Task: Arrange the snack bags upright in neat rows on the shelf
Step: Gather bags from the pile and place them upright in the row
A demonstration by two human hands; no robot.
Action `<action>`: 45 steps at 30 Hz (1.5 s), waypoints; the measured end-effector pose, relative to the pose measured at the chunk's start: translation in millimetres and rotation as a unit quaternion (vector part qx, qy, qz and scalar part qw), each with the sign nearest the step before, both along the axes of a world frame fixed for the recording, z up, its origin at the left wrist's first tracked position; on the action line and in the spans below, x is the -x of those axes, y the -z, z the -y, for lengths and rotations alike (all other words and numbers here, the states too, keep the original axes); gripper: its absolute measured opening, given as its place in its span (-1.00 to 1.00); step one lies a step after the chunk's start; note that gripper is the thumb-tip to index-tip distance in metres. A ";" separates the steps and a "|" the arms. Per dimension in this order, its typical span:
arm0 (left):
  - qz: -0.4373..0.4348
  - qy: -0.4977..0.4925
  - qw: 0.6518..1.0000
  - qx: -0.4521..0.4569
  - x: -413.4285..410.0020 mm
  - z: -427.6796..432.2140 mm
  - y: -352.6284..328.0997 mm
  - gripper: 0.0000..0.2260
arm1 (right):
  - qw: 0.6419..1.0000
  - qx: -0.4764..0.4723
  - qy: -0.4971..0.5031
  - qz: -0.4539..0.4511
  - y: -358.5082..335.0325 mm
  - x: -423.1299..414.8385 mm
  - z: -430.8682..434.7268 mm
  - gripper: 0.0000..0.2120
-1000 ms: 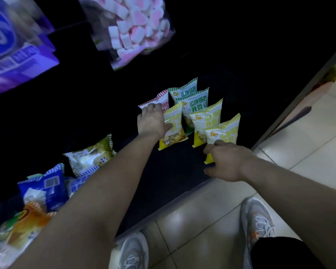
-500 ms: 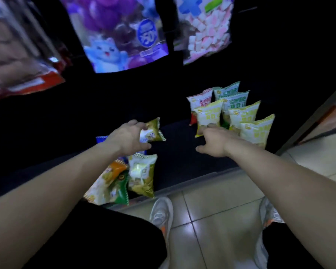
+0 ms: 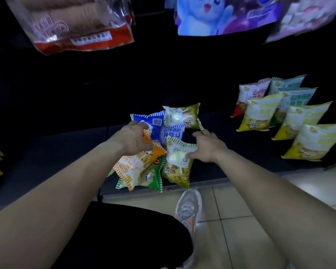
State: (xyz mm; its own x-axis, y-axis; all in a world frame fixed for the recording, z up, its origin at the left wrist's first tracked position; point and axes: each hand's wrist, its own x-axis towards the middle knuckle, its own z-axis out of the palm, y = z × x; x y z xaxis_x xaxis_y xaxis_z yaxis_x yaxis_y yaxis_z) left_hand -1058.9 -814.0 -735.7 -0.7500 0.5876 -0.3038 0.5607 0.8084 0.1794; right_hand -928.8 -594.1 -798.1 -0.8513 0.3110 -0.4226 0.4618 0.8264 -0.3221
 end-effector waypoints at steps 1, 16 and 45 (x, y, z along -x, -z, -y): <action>-0.004 0.006 1.000 -0.010 4.4 -3.4 2.6 -0.28 | 1.000 -0.017 -0.004 0.014 9.1 7.4 2.7 -0.01; 0.001 0.021 0.999 -0.038 21.6 -21.8 10.3 -0.39 | 0.999 0.013 0.030 0.005 25.6 20.8 -12.2 -0.05; 0.051 0.288 0.952 -0.091 -143.3 -229.9 -39.5 -0.18 | 0.989 -0.135 -0.012 -0.057 -109.8 -172.4 -153.7 -0.13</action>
